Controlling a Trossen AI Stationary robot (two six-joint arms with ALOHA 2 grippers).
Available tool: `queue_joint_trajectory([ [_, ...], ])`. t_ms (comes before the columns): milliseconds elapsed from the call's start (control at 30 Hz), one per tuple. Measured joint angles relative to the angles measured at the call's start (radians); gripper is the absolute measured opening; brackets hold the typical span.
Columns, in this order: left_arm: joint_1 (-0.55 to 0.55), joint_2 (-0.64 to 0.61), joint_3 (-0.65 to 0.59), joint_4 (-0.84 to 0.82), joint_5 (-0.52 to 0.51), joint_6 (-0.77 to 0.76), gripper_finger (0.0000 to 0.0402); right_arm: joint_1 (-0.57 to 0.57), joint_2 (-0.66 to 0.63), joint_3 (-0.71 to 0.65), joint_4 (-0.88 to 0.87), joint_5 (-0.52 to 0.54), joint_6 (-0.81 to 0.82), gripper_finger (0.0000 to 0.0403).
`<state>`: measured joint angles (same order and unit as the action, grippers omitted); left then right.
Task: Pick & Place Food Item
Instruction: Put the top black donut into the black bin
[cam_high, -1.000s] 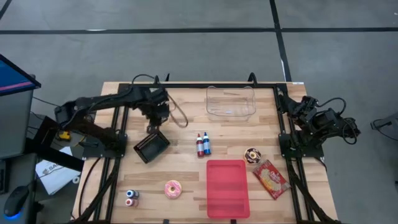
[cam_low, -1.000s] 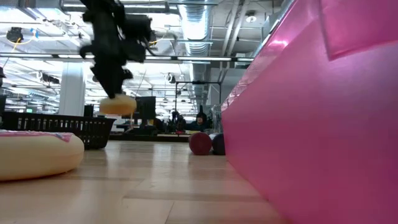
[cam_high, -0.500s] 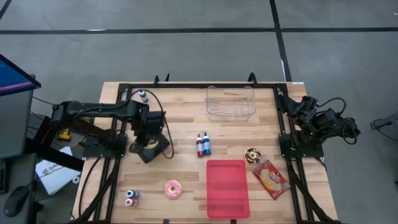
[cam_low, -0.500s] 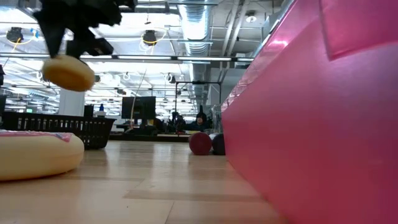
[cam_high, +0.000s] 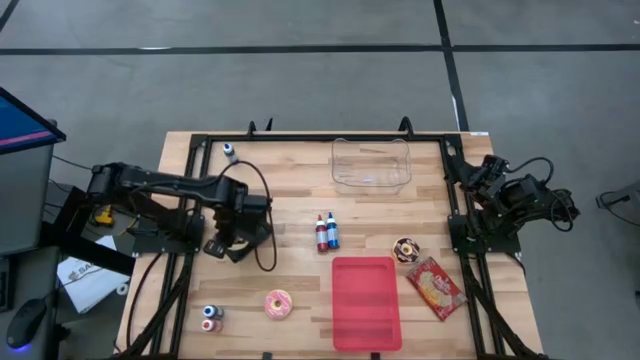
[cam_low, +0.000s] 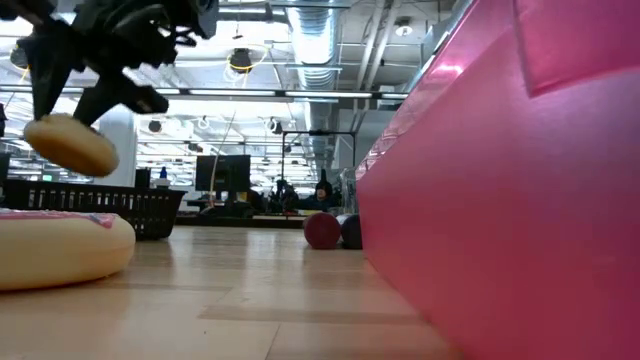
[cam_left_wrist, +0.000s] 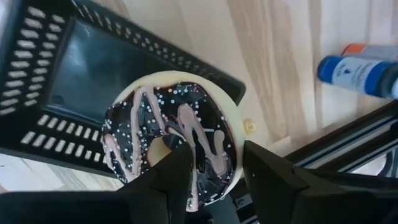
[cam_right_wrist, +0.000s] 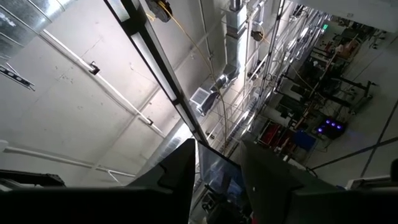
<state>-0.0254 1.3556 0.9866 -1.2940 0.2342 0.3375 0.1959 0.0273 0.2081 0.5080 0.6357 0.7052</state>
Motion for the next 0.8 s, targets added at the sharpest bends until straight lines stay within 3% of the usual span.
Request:
queue_joint_trajectory([
  [300, 0.000, 0.000, -0.086, 0.022, -0.001, 0.023, 0.0136, 0.000, 0.000, 0.000, -0.003, 0.000, 0.001, 0.0120],
  [800, 0.000, 0.000, -0.086, 0.052, -0.001, 0.023, 0.0136, 0.000, 0.000, 0.000, -0.017, 0.000, 0.001, 0.0120],
])
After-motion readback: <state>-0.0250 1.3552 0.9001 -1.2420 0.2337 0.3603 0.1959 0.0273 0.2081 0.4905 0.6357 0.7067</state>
